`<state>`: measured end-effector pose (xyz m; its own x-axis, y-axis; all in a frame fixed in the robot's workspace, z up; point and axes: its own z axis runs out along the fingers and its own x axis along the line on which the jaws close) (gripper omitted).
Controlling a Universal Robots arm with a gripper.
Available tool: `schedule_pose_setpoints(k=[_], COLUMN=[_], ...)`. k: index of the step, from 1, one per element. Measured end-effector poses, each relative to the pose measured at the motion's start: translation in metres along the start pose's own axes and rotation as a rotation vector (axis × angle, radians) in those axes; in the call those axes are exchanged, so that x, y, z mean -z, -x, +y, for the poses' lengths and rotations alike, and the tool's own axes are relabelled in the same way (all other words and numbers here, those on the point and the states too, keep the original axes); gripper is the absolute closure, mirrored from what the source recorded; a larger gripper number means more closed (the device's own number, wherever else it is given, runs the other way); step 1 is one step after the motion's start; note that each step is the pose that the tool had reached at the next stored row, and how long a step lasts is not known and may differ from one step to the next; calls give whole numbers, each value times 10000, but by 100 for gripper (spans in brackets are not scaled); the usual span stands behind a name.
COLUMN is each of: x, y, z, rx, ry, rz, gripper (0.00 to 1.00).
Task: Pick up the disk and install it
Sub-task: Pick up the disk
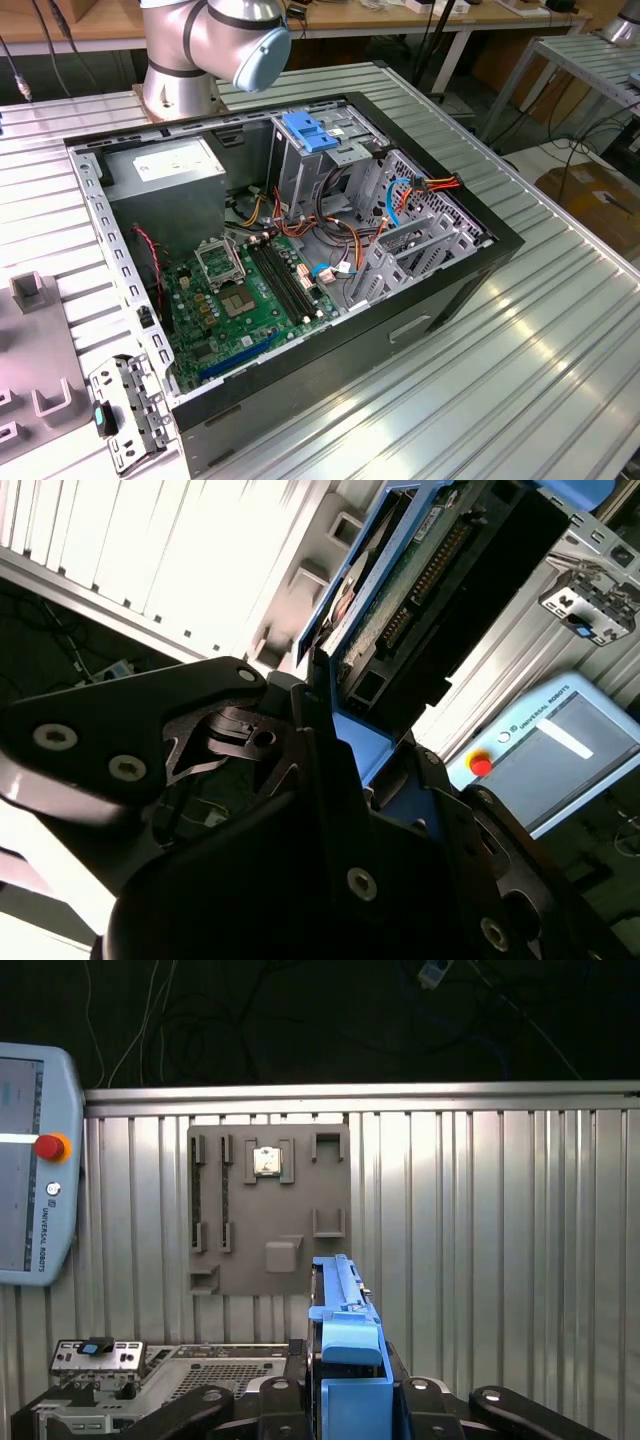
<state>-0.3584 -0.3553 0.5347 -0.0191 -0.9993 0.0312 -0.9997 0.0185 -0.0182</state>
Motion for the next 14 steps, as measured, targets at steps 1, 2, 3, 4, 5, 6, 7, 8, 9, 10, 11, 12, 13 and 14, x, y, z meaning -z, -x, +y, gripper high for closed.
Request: schedule_pose_setpoints(k=[1,2,3,4,5,6,7,8,9,10,11,12,13,14], x=[-1,-1,-1,-1,-1,-2,-2,-2,-3,-3,-3,-3,-4,-4], y=[0,1,1,1,2,2,2,3,3,3,4,4,4,4], z=[-15,-30,-46,-62,-82,-96,-116,-130,-144,-158,-177,-192,-210,-222], rx=[0,0,0,0,0,0,0,0,0,-1,-1,0,0,0], ry=[-1,0,0,0,0,0,0,0,0,0,0,1,-1,0], rz=[0,0,0,0,0,0,0,0,0,0,0,0,0,0], gripper=[64,64,64,64,64,64,64,64,64,64,64,64,64,64])
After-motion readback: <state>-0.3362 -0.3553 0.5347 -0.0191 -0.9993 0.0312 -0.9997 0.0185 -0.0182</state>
